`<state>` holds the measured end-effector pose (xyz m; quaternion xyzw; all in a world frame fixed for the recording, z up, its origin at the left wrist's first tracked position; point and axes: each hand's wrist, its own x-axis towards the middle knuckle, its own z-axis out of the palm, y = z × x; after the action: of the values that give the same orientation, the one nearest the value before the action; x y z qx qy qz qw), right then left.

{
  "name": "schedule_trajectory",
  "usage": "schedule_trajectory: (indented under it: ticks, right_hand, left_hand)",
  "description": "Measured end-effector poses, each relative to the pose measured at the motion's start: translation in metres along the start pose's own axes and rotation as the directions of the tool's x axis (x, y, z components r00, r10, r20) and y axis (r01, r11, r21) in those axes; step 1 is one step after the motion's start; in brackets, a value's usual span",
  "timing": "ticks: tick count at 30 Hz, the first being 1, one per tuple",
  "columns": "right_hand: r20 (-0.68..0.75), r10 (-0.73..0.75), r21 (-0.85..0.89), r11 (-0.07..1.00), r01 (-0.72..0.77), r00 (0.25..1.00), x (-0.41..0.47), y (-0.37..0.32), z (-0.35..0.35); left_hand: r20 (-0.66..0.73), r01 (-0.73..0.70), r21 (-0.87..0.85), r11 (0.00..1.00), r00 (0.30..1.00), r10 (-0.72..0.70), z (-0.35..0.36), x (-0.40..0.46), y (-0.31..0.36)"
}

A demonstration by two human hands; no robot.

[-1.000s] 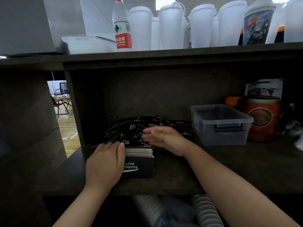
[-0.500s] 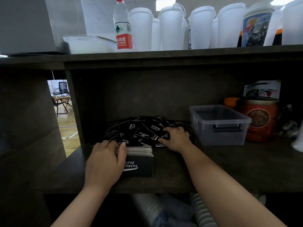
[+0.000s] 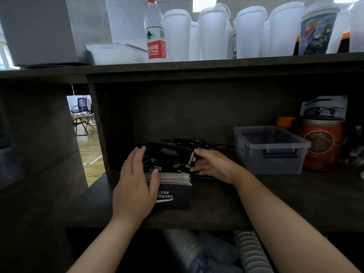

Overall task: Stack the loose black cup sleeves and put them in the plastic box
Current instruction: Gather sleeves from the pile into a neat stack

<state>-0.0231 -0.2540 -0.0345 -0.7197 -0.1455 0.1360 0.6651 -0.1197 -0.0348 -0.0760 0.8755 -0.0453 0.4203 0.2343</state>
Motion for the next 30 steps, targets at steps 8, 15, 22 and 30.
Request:
schedule_trajectory:
  ticks: [8, 15, 22, 30]
  right_hand:
    - [0.166, 0.042, -0.314, 0.949, 0.013, 0.985, -0.007, 0.002, 0.014]
    - [-0.073, -0.422, -0.786, 0.583, 0.209, 0.904, 0.031, 0.025, 0.003]
    - [-0.065, -0.346, -0.962, 0.270, 0.032, 0.936, 0.031, 0.030, 0.021]
    - [-0.524, -0.289, -0.838, 0.343, -0.424, 0.801, 0.020, 0.030, -0.005]
  left_hand:
    - [0.051, -0.057, 0.176, 0.983, 0.998, 0.049, 0.005, 0.004, -0.009]
    - [0.045, -0.028, 0.172, 0.985, 0.999, 0.021, 0.006, 0.004, -0.009]
    - [0.022, -0.047, 0.176, 0.983, 0.999, 0.044, 0.008, 0.004, -0.010]
    - [0.011, -0.063, 0.169, 0.984, 0.998, 0.062, 0.008, 0.004, -0.012]
